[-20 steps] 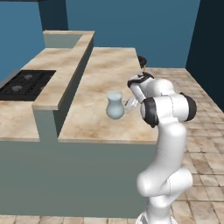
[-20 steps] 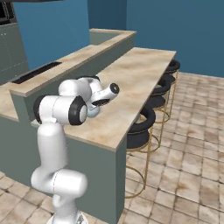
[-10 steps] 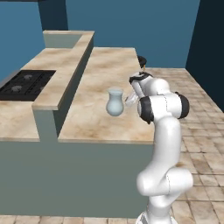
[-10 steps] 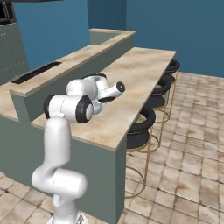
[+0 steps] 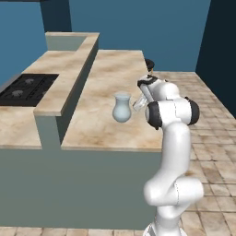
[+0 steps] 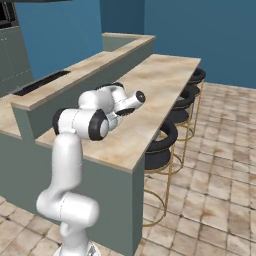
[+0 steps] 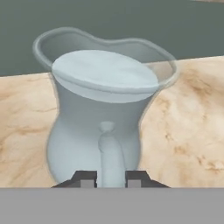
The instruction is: Place the pitcher and cup on the dining counter for serving.
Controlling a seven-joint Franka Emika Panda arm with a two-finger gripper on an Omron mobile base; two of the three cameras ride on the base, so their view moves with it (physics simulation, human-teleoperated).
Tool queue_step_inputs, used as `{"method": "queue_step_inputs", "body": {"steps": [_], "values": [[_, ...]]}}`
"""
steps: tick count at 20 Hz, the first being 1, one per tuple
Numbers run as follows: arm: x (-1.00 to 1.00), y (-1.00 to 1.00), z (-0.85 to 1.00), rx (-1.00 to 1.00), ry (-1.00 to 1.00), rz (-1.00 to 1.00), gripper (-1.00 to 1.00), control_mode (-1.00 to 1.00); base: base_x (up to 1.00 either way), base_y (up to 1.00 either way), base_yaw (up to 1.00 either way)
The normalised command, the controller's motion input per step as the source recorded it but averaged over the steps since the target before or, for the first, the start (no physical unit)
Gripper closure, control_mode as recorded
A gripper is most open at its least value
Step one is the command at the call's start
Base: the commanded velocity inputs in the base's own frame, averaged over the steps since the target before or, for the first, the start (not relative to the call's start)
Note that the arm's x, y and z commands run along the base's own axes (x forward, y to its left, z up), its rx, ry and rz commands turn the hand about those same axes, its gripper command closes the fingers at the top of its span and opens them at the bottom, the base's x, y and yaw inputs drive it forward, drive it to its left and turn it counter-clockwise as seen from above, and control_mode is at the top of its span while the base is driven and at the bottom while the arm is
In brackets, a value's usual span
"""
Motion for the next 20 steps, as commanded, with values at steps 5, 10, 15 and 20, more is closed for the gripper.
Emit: {"method": "queue_step_inputs", "body": {"steps": [5, 10, 15, 20], "values": [[-0.16, 0.00, 0.15, 0.00, -0.01, 0.00, -1.00, -1.00, 0.00, 0.00, 0.00], [-0.38, 0.00, 0.40, 0.00, -0.01, 0.00, -1.00, -1.00, 0.00, 0.00, 0.00], [-0.56, 0.00, 0.67, 0.00, 0.00, 0.00, -1.00, -1.00, 0.00, 0.00, 0.00], [-0.91, 0.00, 0.81, 0.00, 0.00, 0.00, -1.00, -1.00, 0.00, 0.00, 0.00]]}}
